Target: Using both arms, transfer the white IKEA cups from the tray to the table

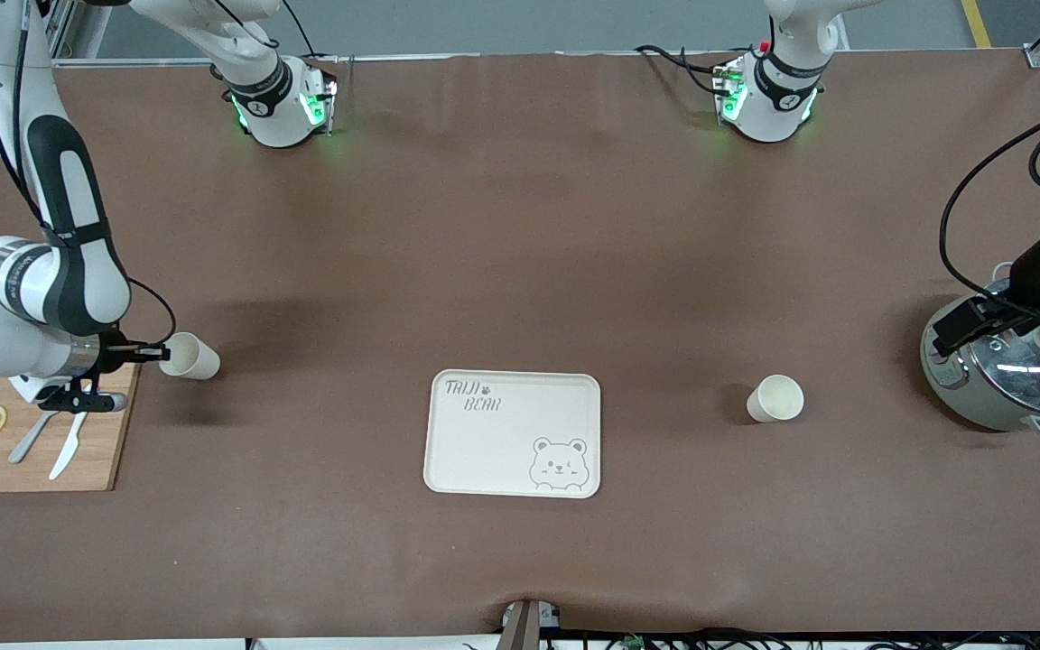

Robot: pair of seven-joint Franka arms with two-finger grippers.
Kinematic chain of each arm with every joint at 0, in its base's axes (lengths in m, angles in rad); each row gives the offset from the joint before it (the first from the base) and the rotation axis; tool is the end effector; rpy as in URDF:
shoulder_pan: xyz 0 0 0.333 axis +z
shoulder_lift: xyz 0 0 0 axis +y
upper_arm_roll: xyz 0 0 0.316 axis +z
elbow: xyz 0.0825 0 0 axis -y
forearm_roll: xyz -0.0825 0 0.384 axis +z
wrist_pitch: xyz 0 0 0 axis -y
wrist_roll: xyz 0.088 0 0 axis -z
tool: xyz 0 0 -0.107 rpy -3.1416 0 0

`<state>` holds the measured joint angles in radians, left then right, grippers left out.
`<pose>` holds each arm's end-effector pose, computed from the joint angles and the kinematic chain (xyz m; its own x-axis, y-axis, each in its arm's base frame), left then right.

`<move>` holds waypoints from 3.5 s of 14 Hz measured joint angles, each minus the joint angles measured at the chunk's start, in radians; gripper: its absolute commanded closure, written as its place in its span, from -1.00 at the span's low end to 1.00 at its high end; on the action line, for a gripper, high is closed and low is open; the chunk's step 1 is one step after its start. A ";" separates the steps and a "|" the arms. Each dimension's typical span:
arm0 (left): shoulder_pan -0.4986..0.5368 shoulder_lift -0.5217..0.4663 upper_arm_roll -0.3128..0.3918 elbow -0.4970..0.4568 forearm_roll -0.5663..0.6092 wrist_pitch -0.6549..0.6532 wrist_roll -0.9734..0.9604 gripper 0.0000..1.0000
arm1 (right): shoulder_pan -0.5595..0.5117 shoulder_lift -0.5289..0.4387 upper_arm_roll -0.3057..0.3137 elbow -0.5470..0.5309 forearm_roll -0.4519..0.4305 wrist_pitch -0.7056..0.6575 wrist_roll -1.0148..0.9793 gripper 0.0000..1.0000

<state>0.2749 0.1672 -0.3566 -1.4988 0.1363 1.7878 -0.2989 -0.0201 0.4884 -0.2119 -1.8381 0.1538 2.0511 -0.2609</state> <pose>0.6220 -0.0216 0.5871 0.9688 0.1988 0.1483 0.2061 -0.9779 -0.0355 0.6008 -0.1267 0.2489 0.9685 -0.0376 -0.2462 -0.0592 -0.9950 -0.0806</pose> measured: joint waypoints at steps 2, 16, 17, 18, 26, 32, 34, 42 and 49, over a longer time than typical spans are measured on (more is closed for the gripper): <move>0.002 -0.016 0.004 0.004 0.000 -0.063 0.053 -1.00 | -0.003 0.000 0.000 -0.027 0.000 0.011 0.000 1.00; -0.195 -0.146 0.220 0.017 -0.049 -0.229 0.180 -1.00 | -0.018 -0.028 0.003 0.381 -0.003 -0.404 -0.001 -1.00; -0.204 -0.150 0.227 0.010 -0.058 -0.230 0.180 -1.00 | -0.027 -0.032 0.003 0.442 -0.003 -0.464 -0.001 -1.00; -0.211 -0.152 0.230 0.001 -0.061 -0.230 0.180 -1.00 | -0.032 -0.037 0.003 0.500 -0.003 -0.518 -0.001 -1.00; -0.223 -0.155 0.242 -0.018 -0.106 -0.223 0.181 -1.00 | 0.016 -0.226 0.016 0.606 -0.083 -0.642 -0.001 -1.00; -0.229 -0.165 0.232 -0.015 -0.112 -0.283 0.182 -1.00 | 0.010 -0.380 0.012 0.512 -0.142 -0.632 -0.001 -1.00; -0.232 -0.165 0.222 -0.015 -0.116 -0.296 0.182 -1.00 | 0.009 -0.426 0.011 0.467 -0.142 -0.619 -0.001 -1.00; -0.231 -0.167 0.218 -0.013 -0.116 -0.312 0.182 -1.00 | 0.013 -0.487 0.020 0.384 -0.142 -0.584 -0.013 -1.00; -0.233 -0.167 0.214 -0.013 -0.117 -0.317 0.182 -1.00 | 0.014 -0.487 0.025 0.384 -0.141 -0.581 -0.016 -1.00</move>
<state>0.0423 0.0006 -0.1427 -1.5114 0.0196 1.4707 -0.1167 -0.0058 0.0011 -0.1872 -1.4541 0.0123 1.4697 -0.2766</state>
